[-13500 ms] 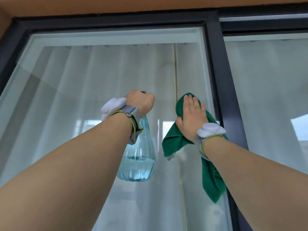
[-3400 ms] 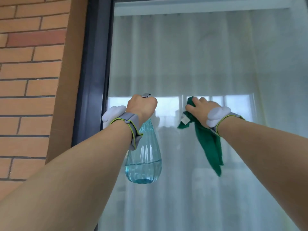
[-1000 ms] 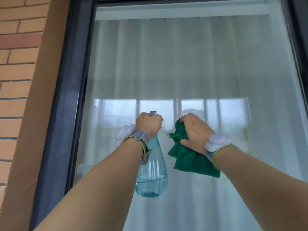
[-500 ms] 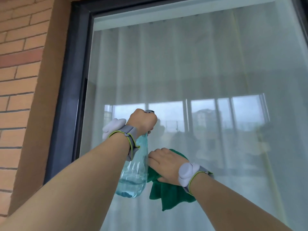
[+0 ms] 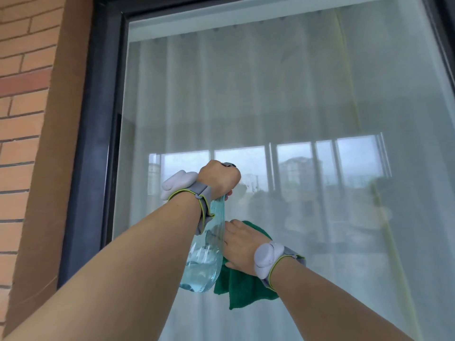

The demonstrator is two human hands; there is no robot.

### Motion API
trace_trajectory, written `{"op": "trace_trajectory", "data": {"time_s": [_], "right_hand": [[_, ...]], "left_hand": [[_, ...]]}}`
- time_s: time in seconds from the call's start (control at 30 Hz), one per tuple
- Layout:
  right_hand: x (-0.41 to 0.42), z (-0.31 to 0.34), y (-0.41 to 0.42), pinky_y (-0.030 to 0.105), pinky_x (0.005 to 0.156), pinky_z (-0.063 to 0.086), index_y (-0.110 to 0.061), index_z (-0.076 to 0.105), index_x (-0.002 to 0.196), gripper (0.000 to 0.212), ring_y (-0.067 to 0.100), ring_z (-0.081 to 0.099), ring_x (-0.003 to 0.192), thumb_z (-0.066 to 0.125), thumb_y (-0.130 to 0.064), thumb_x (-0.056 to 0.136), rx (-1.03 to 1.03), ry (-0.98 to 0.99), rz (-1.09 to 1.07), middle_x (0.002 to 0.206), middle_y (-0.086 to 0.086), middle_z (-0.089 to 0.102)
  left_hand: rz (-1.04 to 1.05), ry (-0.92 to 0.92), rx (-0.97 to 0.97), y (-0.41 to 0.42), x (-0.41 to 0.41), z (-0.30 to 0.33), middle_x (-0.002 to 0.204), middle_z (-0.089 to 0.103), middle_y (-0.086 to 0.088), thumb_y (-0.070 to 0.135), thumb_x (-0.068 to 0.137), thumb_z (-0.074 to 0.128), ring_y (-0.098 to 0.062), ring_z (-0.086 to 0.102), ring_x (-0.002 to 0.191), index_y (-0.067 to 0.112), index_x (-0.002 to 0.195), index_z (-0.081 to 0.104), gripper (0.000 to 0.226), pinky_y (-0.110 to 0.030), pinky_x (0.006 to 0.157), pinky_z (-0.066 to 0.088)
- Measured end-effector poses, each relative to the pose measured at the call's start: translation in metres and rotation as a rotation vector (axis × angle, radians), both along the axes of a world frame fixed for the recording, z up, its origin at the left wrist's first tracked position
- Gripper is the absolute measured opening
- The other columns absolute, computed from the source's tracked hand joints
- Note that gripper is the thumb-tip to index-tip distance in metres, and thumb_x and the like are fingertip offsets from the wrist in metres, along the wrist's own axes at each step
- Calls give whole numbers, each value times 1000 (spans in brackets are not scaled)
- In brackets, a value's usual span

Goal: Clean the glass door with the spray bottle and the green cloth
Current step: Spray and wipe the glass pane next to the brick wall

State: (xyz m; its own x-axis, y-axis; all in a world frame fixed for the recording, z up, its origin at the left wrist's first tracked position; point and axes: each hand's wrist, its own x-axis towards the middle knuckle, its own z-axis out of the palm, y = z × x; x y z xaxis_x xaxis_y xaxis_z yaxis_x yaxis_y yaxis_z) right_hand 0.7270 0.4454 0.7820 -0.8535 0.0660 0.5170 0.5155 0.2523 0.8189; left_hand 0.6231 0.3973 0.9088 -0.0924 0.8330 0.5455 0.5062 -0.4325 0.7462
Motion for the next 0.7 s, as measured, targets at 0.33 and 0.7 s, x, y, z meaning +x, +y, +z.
{"op": "trace_trajectory", "data": {"time_s": [0.33,0.7], "right_hand": [[32,83,12,41,70,50,-6,60,112,45,33,55,82,71,-10,68,32,145,3,103,13,59],[70,104,-10,36,79,35,-9,45,124,42,29,45,94,59,-21,86,-4,719,-204,112,11,47]], "left_hand": [[115,-117,160,-17,-47,9,94,75,-18,26,59,45,-37,73,87,6,100,69,52,-32,68,47],[185,-152,166,-18,-50,4,92,75,-19,24,61,46,-35,71,81,4,97,68,47,-33,69,47]]}}
